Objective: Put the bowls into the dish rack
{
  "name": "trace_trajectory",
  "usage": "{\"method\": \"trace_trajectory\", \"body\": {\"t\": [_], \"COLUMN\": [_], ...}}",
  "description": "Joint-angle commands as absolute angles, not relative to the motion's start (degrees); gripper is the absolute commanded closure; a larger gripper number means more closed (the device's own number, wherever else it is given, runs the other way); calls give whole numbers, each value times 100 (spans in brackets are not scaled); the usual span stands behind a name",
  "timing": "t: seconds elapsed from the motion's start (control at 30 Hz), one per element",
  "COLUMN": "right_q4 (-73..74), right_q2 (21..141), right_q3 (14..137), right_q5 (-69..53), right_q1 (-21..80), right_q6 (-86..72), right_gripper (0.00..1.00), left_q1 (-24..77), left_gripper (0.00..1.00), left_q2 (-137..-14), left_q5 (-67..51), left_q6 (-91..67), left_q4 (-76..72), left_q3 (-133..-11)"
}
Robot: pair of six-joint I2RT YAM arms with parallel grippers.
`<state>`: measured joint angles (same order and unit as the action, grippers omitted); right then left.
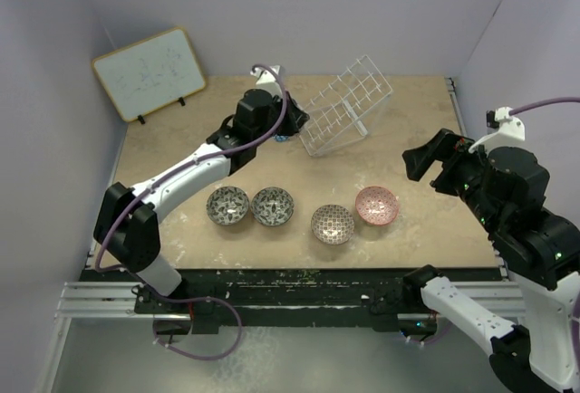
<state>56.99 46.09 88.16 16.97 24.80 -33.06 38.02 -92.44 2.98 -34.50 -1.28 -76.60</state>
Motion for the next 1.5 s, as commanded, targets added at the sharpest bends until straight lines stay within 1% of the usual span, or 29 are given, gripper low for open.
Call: {"method": "trace_trajectory", "body": {"t": [0.0,0.07,0.13,0.27,0.4,0.5,0.7,0.93,1.07,1.1,1.17,1.27,1.37,1.47], "right_q4": [5625,5614,5591,5524,5424,5369,5389,5450,5467,5472,5483,5477,5468,5466], "right_q2": [4644,4640,4627,4621,4607,4563,4532,4407,4364,4363,4361,4378,4386,4369], "right_q3": [8901,8867,8832,8741,8642,8555,8525,8468,8435,8450,8466,8470,8464,8464], "right_q5": [1714,1699,1681,1623,1512,1478,1418,1423,1418,1421,1423,1414,1398,1389], "right_q1": [2487,2492,2487,2487,2487,2488,2487,2488,2485,2487,2487,2487,2487,2487], "right_q6": [-3336,-3341,-3361,-3375,-3408,-3439,-3455,-3506,-3519,-3523,-3515,-3491,-3491,-3489], "right_gripper": [2,2,2,2,2,2,3,3,3,3,3,2,3,3], "left_q1": [3293,3124,3071,3058,3059,3059,3066,3076,3100,3116,3177,3308,3425,3486], "left_gripper": [100,100,100,100,100,100,100,100,94,90,80,70,66,65], "left_q2": [-9034,-8991,-8924,-9070,-9816,-10340,-11052,-11339,-11399,-11399,-11380,-11384,-11404,-11372], "left_q5": [-751,-844,-659,-69,518,1036,1642,1916,1996,2028,2099,2232,2368,2431], "left_q6": [-4400,-4607,-4530,-3798,-2872,-2519,-2324,-2139,-2043,-2023,-1983,-1891,-1821,-1812], "left_q4": [-1560,-1843,-1667,-488,1184,1849,2196,2126,2123,2137,2162,2182,2229,2332], "left_q3": [-7121,-6889,-6864,-7352,-8392,-8647,-8613,-8627,-8632,-8640,-8631,-8635,-8674,-8701]}}
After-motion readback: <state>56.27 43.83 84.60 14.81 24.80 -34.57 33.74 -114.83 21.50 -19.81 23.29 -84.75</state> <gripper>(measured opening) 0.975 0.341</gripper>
